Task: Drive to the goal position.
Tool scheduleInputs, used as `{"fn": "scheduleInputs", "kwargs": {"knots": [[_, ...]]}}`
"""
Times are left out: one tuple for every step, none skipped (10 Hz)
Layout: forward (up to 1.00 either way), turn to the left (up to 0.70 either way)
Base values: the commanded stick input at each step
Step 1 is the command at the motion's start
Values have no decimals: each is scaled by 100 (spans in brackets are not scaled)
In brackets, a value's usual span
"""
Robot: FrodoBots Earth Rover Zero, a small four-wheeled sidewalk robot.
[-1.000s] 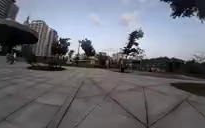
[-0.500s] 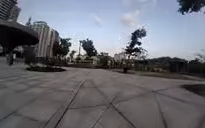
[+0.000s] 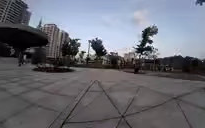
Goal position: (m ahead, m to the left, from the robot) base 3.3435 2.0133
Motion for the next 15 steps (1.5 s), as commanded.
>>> {"fn": "scheduleInputs", "kwargs": {"knots": [[100, 40], [100, 40], [100, 40], [100, 40], [100, 40], [100, 40], [100, 40], [100, 40], [100, 40], [100, 40], [100, 40], [100, 40], [100, 40], [100, 40], [100, 40]]}}
